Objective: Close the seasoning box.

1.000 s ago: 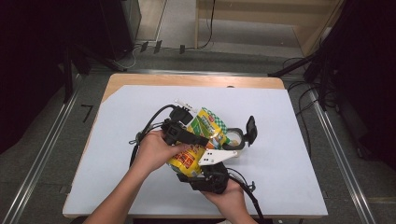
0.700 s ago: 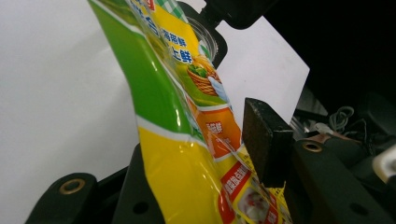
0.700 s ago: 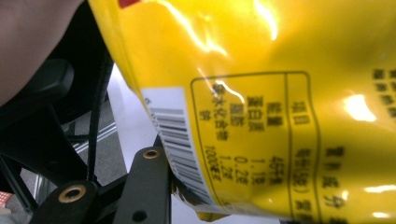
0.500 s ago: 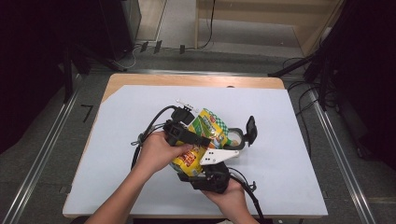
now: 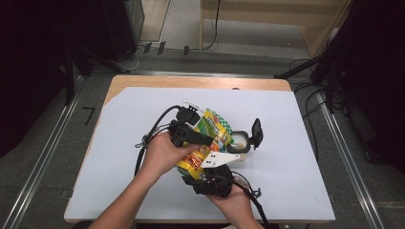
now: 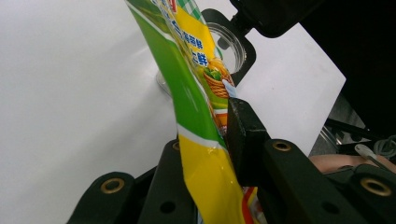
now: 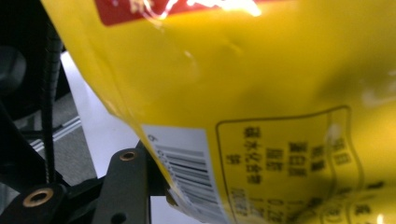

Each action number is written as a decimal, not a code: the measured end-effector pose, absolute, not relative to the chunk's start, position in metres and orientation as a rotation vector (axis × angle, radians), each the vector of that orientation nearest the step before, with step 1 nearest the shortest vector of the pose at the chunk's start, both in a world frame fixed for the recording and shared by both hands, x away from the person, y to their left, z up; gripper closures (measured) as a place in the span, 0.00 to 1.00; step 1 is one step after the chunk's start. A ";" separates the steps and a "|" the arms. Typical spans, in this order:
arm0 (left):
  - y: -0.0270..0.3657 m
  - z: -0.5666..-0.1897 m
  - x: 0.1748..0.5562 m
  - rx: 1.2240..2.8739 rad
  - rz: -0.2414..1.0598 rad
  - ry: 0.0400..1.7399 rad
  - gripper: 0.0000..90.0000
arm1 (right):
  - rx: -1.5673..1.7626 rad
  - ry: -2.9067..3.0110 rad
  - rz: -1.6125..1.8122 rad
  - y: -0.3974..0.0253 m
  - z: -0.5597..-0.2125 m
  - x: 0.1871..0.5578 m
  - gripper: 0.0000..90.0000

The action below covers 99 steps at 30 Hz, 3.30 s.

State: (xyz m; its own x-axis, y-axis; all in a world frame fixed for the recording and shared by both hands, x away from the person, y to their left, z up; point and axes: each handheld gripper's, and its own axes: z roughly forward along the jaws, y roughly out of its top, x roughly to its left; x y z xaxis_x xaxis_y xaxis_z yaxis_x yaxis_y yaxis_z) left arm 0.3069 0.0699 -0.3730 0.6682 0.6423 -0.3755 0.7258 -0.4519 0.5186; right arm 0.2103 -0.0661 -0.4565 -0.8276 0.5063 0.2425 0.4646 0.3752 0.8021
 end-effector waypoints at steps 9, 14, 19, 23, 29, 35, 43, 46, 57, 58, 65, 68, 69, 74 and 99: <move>0.067 -0.374 0.308 2.219 -0.178 1.054 0.91 | 0.915 2.562 1.376 -0.064 -0.457 0.208 0.57; 0.062 -0.373 0.313 2.225 -0.216 1.047 0.91 | 0.956 2.566 1.485 -0.068 -0.456 0.211 0.69; 0.059 -0.369 0.318 2.223 -0.252 1.058 0.89 | 0.971 2.549 1.546 -0.072 -0.453 0.213 0.72; 0.055 -0.367 0.321 2.247 -0.226 1.069 0.91 | 0.971 2.538 1.520 -0.071 -0.454 0.215 0.65; 0.055 -0.367 0.321 2.241 -0.229 1.083 0.93 | 0.949 2.528 1.447 -0.068 -0.454 0.213 0.62; 0.060 -0.369 0.323 2.217 -0.261 1.102 0.92 | 0.879 2.518 1.365 -0.064 -0.455 0.209 0.60; 0.066 -0.372 0.326 2.193 -0.296 1.125 0.92 | 0.862 2.508 1.384 -0.067 -0.451 0.205 0.59; 0.066 -0.373 0.325 2.189 -0.303 1.118 0.93 | 0.867 2.519 1.385 -0.068 -0.450 0.205 0.59; 0.066 -0.372 0.322 2.228 -0.230 1.085 1.00 | 0.908 2.574 1.460 -0.076 -0.451 0.210 0.60; 0.067 -0.372 0.322 2.230 -0.227 1.085 1.00 | 0.905 2.566 1.453 -0.077 -0.451 0.209 0.59; 0.060 -0.369 0.316 2.249 -0.156 1.082 1.00 | 0.946 2.565 1.437 -0.080 -0.450 0.209 0.60; 0.057 -0.367 0.314 2.246 -0.153 1.073 1.00 | 0.965 2.575 1.474 -0.081 -0.450 0.211 0.65; 0.056 -0.367 0.314 2.241 -0.156 1.072 0.99 | 0.974 2.582 1.486 -0.081 -0.451 0.212 0.67; 0.055 -0.369 0.313 2.234 -0.198 1.049 0.99 | 0.979 2.595 1.541 -0.079 -0.451 0.212 0.73; 0.056 -0.365 0.311 2.247 -0.110 1.065 1.00 | 1.003 2.541 1.515 -0.083 -0.447 0.210 0.69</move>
